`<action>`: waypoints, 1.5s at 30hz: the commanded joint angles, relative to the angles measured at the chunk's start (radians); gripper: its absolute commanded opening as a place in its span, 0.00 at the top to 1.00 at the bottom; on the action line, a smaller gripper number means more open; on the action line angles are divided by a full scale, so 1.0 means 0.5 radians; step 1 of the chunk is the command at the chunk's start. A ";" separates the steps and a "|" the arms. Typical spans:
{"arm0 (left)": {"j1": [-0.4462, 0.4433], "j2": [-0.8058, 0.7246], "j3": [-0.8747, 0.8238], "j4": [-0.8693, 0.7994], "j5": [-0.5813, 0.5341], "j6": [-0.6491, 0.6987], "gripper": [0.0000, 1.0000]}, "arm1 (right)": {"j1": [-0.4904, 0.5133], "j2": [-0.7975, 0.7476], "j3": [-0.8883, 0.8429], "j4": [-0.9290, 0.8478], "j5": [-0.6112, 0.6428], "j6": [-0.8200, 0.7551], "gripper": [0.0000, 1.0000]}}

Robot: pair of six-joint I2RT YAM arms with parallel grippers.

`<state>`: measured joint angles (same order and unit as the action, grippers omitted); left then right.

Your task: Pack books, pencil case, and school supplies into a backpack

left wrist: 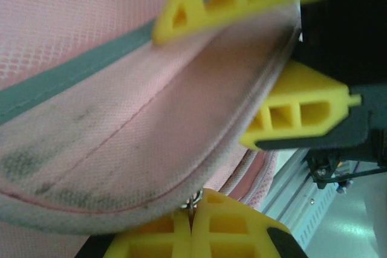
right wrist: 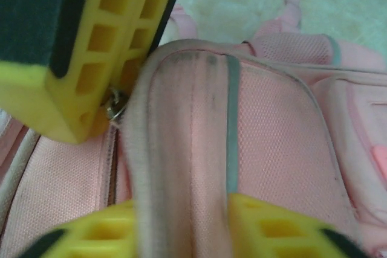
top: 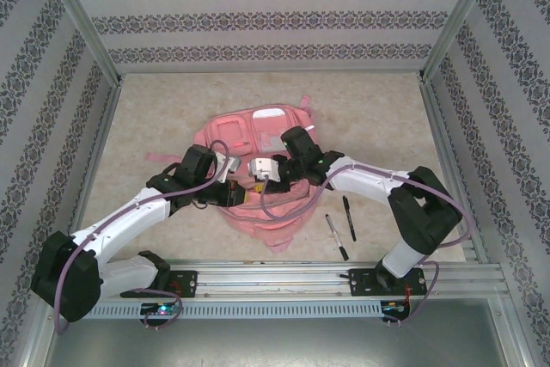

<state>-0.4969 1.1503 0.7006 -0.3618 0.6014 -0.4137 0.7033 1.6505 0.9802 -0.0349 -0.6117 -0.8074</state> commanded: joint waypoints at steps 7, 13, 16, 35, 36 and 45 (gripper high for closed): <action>0.532 -0.234 -0.053 -0.451 -0.587 0.241 1.00 | -0.080 -0.195 -0.098 -0.015 -0.093 -0.222 1.00; 0.809 0.096 -0.042 -0.207 -0.459 0.301 1.00 | -0.069 -0.283 -0.104 -0.200 -0.101 -0.500 1.00; 0.867 0.281 0.118 -0.251 -0.356 0.418 1.00 | -0.002 -0.277 -0.104 -0.350 0.032 -0.691 1.00; 0.871 -0.177 -0.267 0.355 -0.605 1.267 1.00 | -0.083 -0.436 -0.168 -0.216 -0.168 -0.535 1.00; 0.871 -0.139 -0.281 0.386 -0.590 1.358 1.00 | -0.064 -0.438 -0.172 -0.241 -0.151 -0.566 1.00; 0.902 0.272 -0.140 0.479 -0.458 1.457 0.81 | 0.010 -0.502 -0.232 -0.257 -0.177 -0.619 1.00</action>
<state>-0.1413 1.2167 0.5961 -0.1230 0.7010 0.2790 0.6983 1.4796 0.8898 -0.0422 -0.5522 -1.0828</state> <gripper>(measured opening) 0.183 0.087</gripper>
